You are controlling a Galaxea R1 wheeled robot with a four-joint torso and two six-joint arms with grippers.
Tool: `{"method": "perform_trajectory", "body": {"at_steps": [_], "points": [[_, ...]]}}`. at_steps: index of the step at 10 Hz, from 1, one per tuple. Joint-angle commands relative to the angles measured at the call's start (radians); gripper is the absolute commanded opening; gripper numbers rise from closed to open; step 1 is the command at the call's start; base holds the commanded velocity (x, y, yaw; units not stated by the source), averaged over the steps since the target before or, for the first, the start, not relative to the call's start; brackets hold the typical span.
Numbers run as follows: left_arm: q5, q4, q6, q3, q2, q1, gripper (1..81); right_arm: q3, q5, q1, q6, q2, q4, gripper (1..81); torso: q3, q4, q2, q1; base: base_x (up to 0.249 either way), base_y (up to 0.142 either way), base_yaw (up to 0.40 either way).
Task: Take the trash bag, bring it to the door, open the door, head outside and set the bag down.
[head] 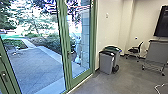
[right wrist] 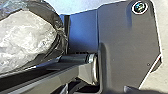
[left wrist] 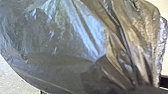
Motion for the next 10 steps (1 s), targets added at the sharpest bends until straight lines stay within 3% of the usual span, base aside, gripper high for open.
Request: {"method": "perform_trajectory", "body": {"at_steps": [1, 10], "points": [[0.054, 0.008, 0.004, 0.003, -0.002, -0.06, 1.0, 0.01, -0.071, 0.055, -0.008, 0.019, -0.008, 81.1, 0.0, 0.0, 0.0, 0.0, 0.179, -0.073, 0.0], [0.054, 0.008, 0.004, 0.003, -0.002, -0.062, 1.0, 0.011, -0.071, 0.055, -0.008, 0.019, -0.008, 81.1, 0.0, 0.0, 0.0, 0.0, 0.179, -0.073, 0.0]]}}
